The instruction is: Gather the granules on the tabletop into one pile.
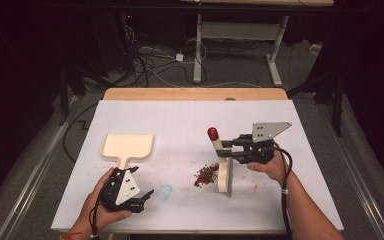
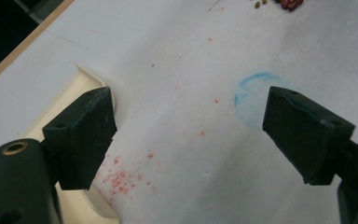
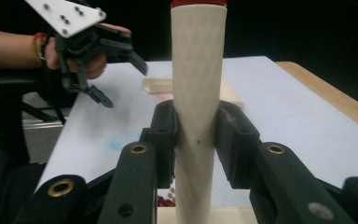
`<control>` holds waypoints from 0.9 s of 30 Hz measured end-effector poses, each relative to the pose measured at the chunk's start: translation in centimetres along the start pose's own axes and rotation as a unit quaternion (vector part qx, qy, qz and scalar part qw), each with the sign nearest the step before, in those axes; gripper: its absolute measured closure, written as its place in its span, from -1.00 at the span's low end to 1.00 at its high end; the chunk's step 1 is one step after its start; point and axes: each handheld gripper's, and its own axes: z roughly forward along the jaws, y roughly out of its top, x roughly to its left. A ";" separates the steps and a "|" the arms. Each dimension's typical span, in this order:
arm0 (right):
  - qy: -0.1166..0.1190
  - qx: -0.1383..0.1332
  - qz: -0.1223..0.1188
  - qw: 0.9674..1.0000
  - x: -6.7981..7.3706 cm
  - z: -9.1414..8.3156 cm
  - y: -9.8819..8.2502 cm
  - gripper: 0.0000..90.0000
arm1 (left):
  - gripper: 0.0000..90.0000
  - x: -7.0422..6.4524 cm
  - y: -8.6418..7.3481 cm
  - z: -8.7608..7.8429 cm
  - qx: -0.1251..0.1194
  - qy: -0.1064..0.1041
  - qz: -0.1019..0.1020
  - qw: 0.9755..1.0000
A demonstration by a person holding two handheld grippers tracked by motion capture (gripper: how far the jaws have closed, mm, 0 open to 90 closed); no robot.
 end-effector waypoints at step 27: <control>-0.171 -0.056 0.047 0.983 1.1 -4.0 1.5 0.57 | -0.63 -0.1 0.4 0.2 -0.001 -0.001 0.003 1.000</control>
